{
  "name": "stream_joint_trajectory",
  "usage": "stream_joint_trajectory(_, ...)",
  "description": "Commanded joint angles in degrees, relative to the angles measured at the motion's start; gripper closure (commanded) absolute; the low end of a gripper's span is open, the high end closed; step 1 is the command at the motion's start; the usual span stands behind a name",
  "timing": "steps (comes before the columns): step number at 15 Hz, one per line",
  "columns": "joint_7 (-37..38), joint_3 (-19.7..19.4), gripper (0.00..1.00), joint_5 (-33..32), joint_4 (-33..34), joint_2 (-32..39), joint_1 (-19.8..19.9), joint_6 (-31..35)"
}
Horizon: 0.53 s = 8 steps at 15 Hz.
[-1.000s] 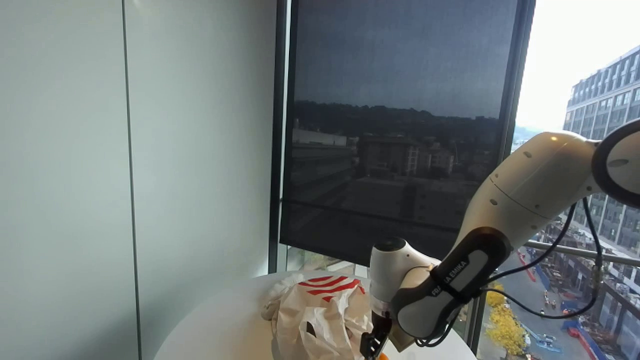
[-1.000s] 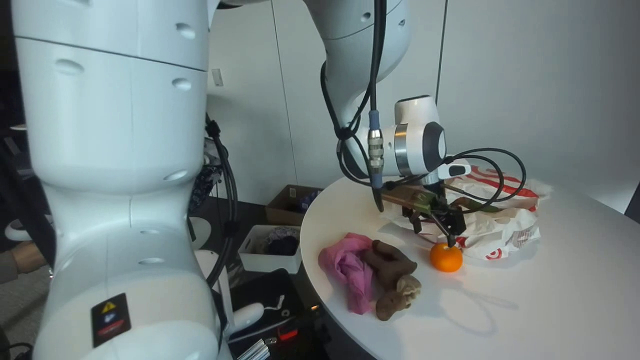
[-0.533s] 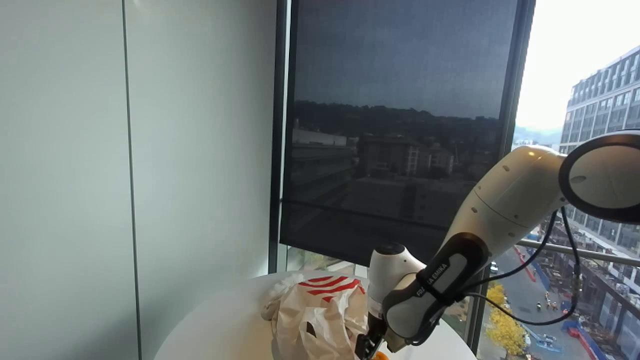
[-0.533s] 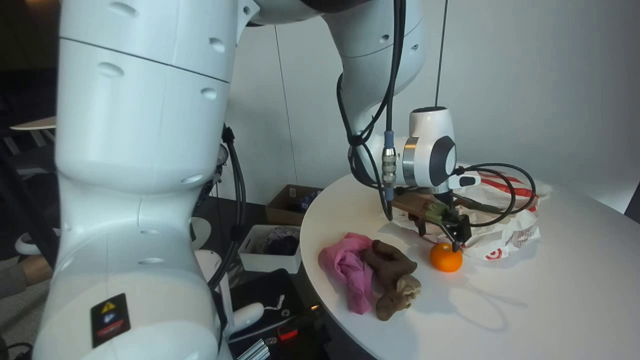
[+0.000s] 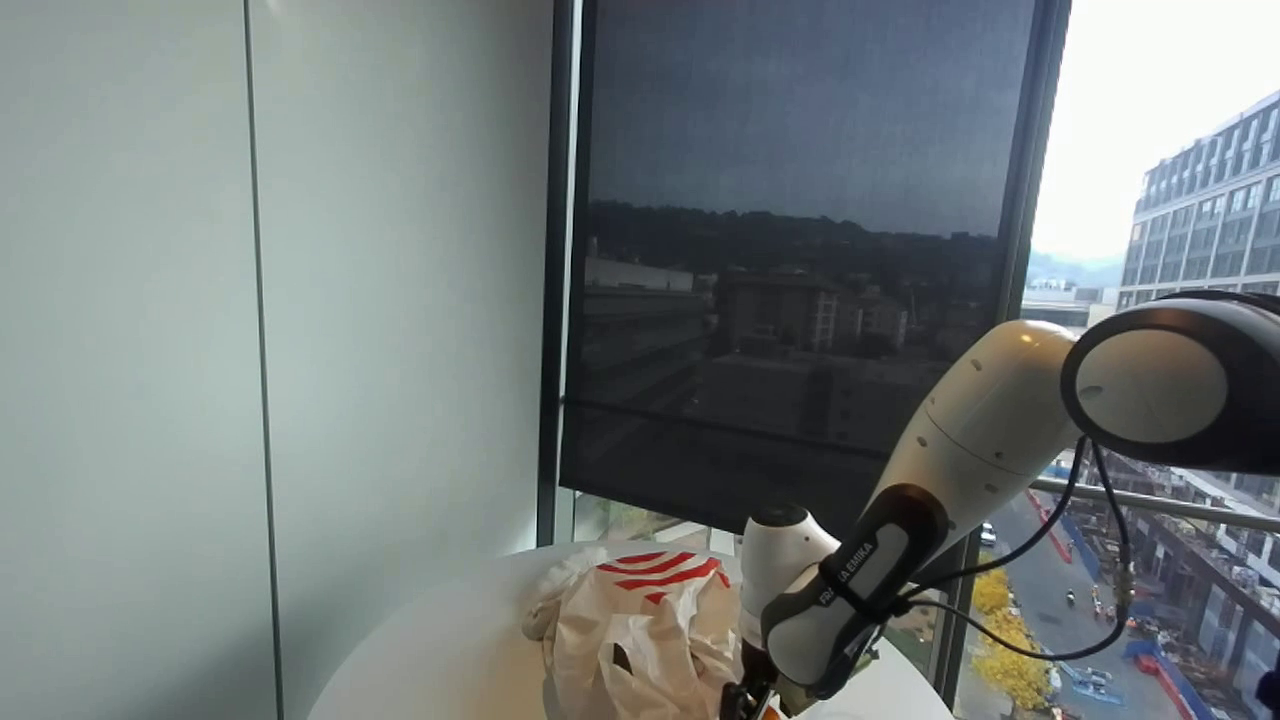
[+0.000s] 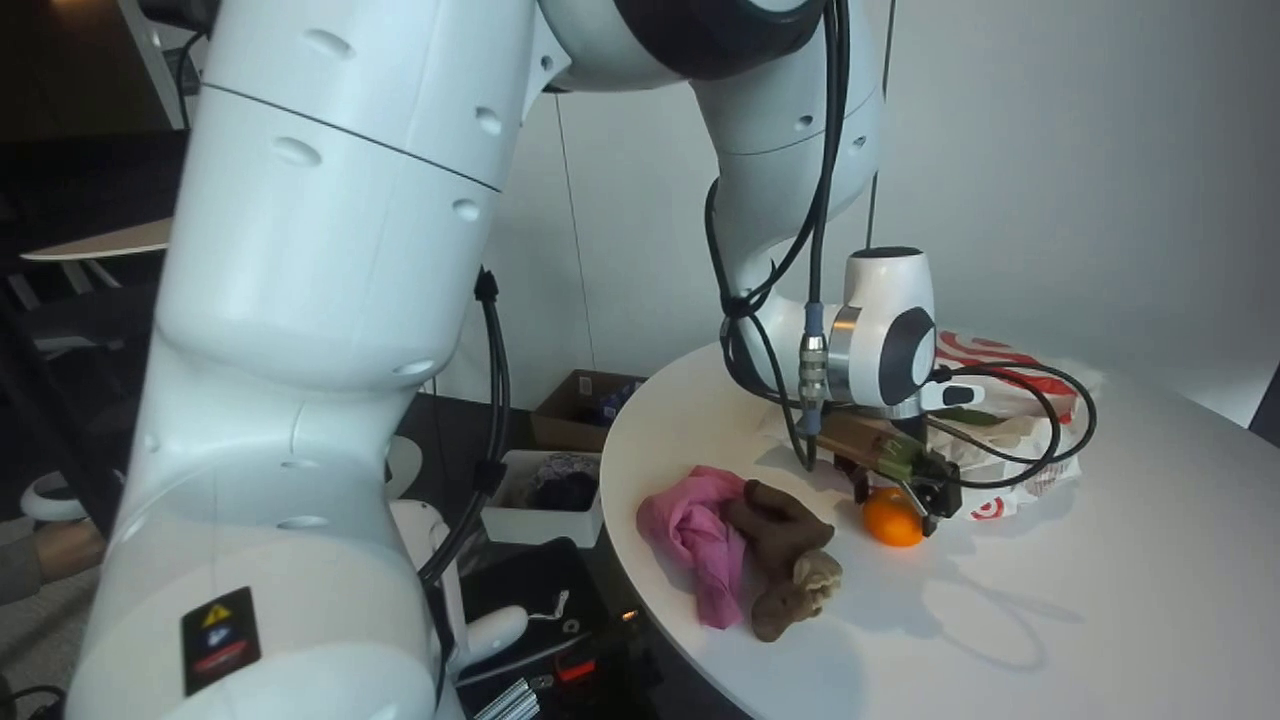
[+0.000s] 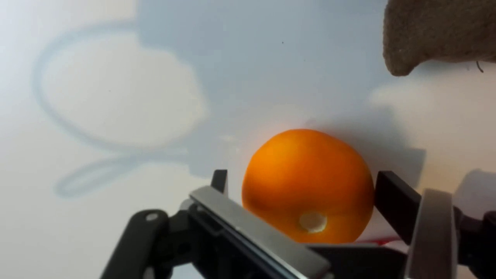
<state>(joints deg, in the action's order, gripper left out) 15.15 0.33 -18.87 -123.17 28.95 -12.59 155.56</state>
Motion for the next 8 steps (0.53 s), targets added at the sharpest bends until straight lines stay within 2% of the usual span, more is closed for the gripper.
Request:
stream_joint_trajectory(1, -4.0, 0.2, 0.34, 2.7, 1.3, 1.0, 0.5, 0.6)
stream_joint_trajectory(2, -4.3, 0.1, 0.42, 2.7, 1.2, 0.7, 0.4, 0.5)
stream_joint_trajectory(3, -4.8, 0.2, 0.44, 3.0, 1.2, 0.5, 0.4, 0.3)
stream_joint_trajectory(6, -5.6, 0.2, 0.44, 3.6, -0.6, -2.4, 0.1, -3.7)
stream_joint_trajectory(8, -5.0, -1.1, 0.44, 1.5, -1.7, -5.4, -1.5, -11.3)
